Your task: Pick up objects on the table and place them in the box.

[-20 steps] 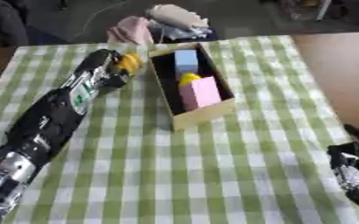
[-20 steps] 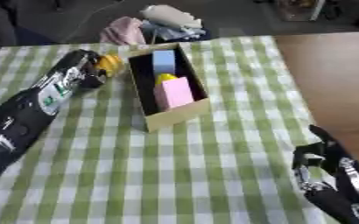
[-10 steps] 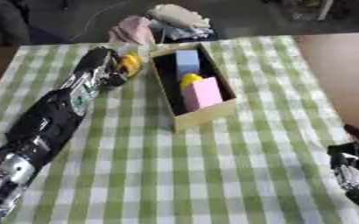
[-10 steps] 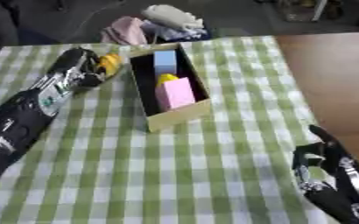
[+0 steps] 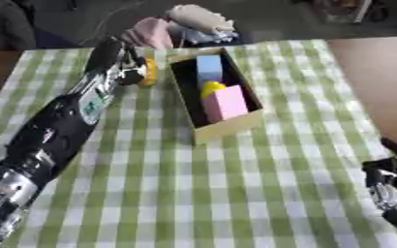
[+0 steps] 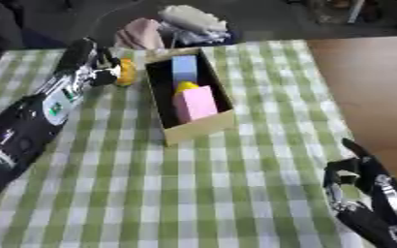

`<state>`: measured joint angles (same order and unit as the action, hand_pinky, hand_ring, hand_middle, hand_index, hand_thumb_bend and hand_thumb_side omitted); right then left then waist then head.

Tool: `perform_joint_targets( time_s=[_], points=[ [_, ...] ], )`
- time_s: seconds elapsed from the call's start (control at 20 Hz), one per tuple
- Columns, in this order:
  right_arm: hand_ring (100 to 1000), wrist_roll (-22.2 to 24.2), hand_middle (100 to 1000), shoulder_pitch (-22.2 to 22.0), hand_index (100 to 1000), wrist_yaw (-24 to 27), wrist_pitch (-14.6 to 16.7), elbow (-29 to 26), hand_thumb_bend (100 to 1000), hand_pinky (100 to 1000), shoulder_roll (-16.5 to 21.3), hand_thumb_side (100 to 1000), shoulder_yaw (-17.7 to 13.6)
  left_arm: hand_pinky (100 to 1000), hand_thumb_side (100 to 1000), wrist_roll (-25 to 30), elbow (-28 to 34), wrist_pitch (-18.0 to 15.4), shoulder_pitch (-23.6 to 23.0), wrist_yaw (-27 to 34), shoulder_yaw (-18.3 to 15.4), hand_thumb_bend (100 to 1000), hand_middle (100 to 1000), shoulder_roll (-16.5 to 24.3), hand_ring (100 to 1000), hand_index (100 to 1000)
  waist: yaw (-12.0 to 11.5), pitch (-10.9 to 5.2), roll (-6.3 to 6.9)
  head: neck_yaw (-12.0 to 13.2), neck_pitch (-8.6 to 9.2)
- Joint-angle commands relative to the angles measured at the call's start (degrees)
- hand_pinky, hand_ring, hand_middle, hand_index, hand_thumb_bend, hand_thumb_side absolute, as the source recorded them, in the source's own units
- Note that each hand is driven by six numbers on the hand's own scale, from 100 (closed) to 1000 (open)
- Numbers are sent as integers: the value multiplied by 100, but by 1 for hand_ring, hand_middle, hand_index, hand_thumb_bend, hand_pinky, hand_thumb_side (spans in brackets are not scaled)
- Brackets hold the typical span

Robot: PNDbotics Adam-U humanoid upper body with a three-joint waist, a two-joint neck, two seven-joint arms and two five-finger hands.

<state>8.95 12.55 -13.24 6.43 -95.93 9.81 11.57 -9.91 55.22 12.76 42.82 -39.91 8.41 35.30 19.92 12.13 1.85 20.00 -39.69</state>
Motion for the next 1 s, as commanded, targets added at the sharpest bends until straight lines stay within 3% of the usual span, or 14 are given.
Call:
perform_joint_targets(
  time_s=[0.05,0.2,0.4,0.75,1.0],
  points=[
    [780,9,593,33,969,30,4,-50,100,658,24,437,-25,706,179,172,160,44,54,-106,51,100,690,241,659,796,0,-20,-80,2,56],
    [780,17,593,37,970,37,5,-48,100,658,22,436,-19,769,189,647,88,-16,41,-301,82,144,792,240,758,865,20,-10,-76,15,60],
    [780,16,593,42,970,47,3,-49,100,658,17,433,-21,789,202,1300,-25,-111,36,-584,45,175,830,227,789,883,46,17,-65,8,64],
    [780,6,593,45,970,56,-10,-42,100,658,7,429,-27,771,215,1748,-169,-151,12,-802,-18,181,805,142,767,864,60,60,-59,5,75],
    [780,8,594,48,971,55,-19,-38,100,658,7,427,-28,721,214,1803,-243,-141,1,-931,-16,181,711,73,667,801,46,72,-67,-3,78]
  ],
)
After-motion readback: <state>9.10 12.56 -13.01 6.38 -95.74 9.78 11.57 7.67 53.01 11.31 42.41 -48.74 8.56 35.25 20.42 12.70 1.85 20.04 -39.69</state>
